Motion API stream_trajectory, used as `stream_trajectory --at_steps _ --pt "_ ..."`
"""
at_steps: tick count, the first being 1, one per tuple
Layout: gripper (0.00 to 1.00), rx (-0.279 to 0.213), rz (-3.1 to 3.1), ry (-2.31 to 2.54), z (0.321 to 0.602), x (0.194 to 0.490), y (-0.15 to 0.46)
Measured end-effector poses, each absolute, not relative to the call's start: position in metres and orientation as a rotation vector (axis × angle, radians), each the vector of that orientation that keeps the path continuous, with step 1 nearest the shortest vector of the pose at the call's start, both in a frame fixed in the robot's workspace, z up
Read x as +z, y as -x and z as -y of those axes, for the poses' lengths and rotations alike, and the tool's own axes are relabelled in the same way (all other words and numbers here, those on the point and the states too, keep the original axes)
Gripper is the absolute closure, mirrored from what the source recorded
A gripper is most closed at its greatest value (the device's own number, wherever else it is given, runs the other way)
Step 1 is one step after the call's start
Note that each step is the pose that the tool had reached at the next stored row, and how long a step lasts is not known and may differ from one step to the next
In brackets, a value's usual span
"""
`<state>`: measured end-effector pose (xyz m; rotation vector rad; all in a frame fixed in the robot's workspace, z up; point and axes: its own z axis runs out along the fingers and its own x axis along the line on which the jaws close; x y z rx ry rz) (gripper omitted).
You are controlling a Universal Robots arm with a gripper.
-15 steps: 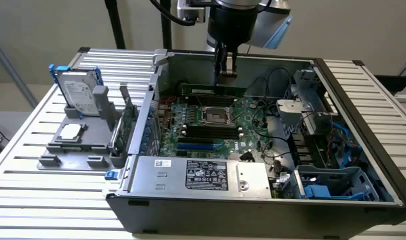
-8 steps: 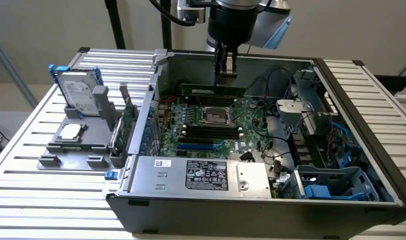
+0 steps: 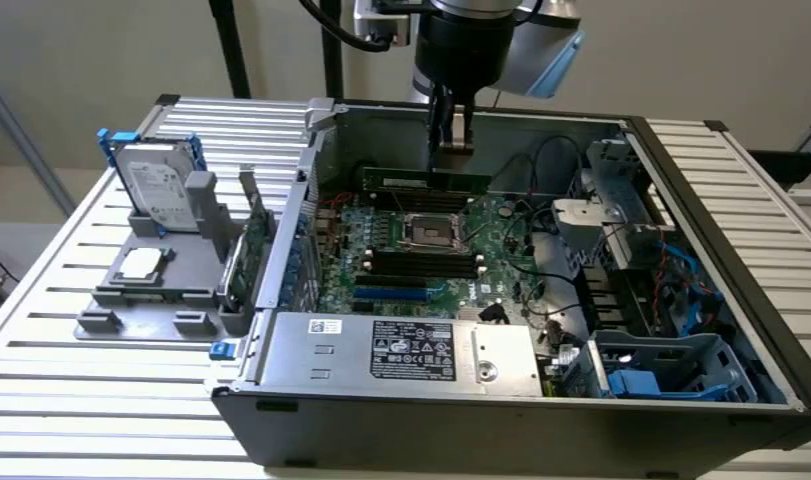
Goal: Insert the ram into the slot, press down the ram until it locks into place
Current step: 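Insert the ram into the slot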
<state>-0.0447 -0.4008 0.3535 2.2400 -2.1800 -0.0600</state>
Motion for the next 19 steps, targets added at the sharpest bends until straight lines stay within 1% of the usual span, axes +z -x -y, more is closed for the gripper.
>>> stream_trajectory --at_steps 10,19 --pt "0.86 -0.031 2.166 -2.228 0.388 0.346 0.039" --pt "0.86 -0.027 2.154 -2.236 0.385 0.330 0.037"
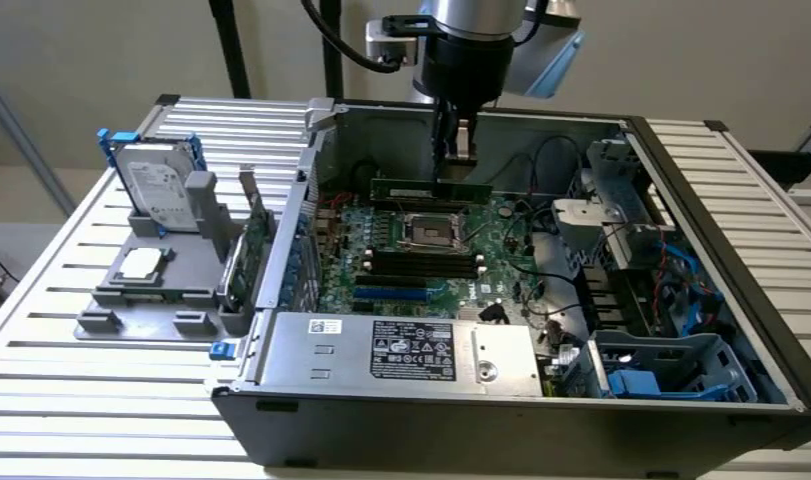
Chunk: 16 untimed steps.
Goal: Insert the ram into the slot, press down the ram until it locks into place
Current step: 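Insert the ram into the slot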
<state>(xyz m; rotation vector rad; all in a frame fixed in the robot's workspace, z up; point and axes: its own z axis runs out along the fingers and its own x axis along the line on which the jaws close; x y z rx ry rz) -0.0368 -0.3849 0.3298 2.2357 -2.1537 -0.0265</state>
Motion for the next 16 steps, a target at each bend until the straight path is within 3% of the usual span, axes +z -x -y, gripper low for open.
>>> stream_trajectory --at_steps 16 --pt "0.86 -0.026 2.141 -2.248 0.384 0.301 0.035"
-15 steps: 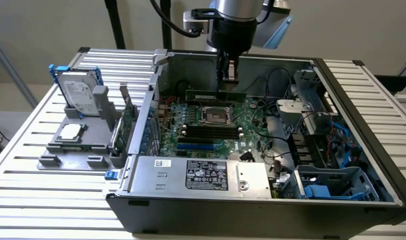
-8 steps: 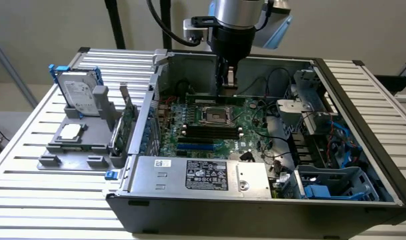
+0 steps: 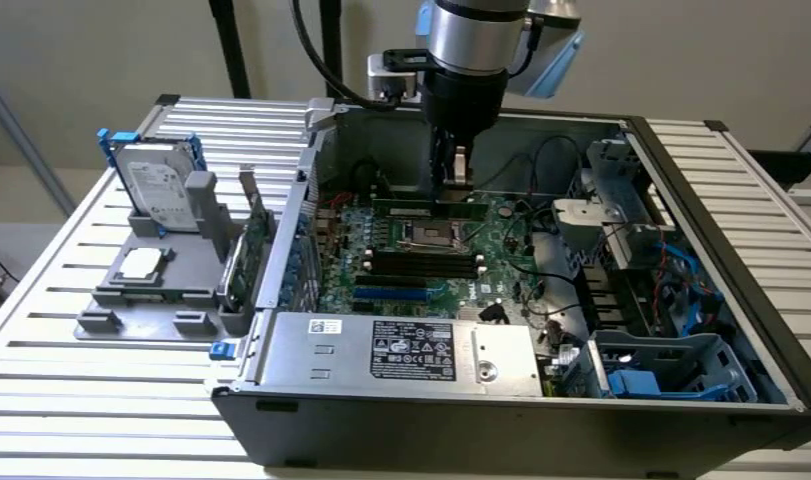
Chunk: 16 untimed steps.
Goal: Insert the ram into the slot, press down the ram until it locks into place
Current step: 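Insert the ram into the slot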
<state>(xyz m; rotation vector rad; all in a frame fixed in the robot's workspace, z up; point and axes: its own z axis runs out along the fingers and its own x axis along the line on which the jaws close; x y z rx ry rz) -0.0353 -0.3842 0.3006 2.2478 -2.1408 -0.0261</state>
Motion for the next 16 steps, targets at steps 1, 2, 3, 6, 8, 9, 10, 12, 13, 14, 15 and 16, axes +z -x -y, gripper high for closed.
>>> stream_trajectory --at_steps 1,2,3,6,8,9,10,12,13,14,15,16 --pt "0.86 -0.026 2.141 -2.248 0.384 0.299 0.035" --pt "0.86 -0.026 2.141 -2.248 0.384 0.297 0.035" --pt "0.86 -0.026 2.141 -2.248 0.384 0.295 0.035" --pt "0.86 -0.026 2.141 -2.248 0.383 0.290 0.034" --pt "0.86 -0.026 2.141 -2.248 0.383 0.286 0.034" --pt "0.86 -0.026 2.141 -2.248 0.383 0.284 0.034" --pt "0.86 -0.026 2.141 -2.248 0.383 0.282 0.034" --pt "0.86 -0.026 2.141 -2.248 0.382 0.279 0.034" --pt "0.86 -0.026 2.141 -2.248 0.382 0.277 0.034" --pt "0.86 -0.026 2.141 -2.248 0.382 0.275 0.034" --pt "0.86 -0.026 2.141 -2.248 0.382 0.273 0.034" --pt "0.86 -0.026 2.141 -2.248 0.382 0.272 0.034"
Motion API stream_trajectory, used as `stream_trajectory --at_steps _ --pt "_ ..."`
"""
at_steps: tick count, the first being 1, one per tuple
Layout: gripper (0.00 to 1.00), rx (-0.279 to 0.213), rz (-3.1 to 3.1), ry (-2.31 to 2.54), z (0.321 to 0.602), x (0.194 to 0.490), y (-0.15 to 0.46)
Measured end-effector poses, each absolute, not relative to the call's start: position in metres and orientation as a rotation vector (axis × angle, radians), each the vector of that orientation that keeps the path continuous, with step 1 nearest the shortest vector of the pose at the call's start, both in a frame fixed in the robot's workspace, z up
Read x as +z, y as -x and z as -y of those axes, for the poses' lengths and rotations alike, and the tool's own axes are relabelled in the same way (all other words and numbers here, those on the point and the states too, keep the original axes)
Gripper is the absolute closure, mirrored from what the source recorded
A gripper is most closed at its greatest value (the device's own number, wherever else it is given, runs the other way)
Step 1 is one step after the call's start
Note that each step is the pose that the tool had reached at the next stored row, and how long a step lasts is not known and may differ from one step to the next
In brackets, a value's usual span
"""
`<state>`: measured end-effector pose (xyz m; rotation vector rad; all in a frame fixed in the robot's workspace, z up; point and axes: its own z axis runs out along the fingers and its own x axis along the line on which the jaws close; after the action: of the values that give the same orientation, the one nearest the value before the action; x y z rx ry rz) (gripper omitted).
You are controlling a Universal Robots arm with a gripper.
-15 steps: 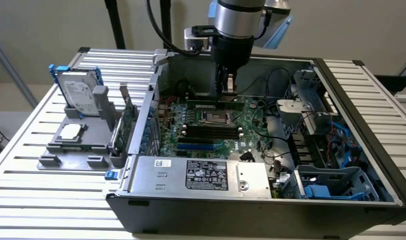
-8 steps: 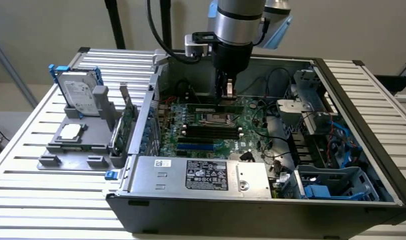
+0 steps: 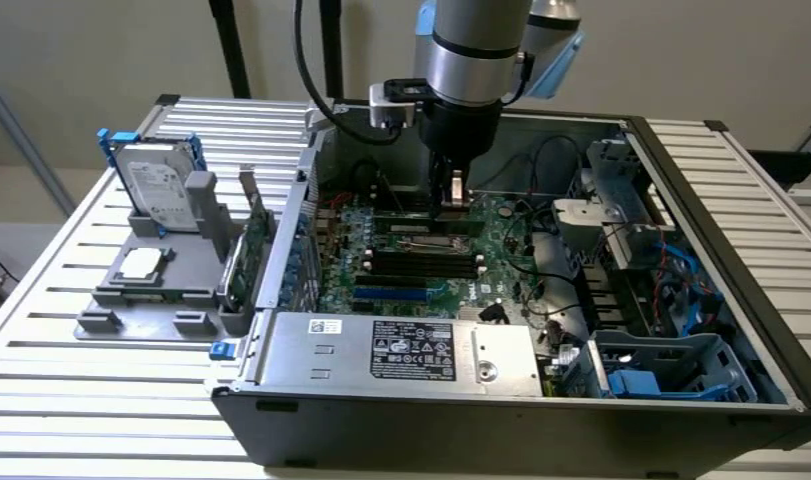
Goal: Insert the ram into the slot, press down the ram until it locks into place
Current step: 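Insert the ram into the slot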
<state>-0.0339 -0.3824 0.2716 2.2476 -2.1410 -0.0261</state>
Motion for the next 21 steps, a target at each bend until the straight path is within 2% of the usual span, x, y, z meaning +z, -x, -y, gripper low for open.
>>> stream_trajectory --at_steps 21 --pt "0.86 -0.016 2.139 -2.240 0.382 0.242 0.033"
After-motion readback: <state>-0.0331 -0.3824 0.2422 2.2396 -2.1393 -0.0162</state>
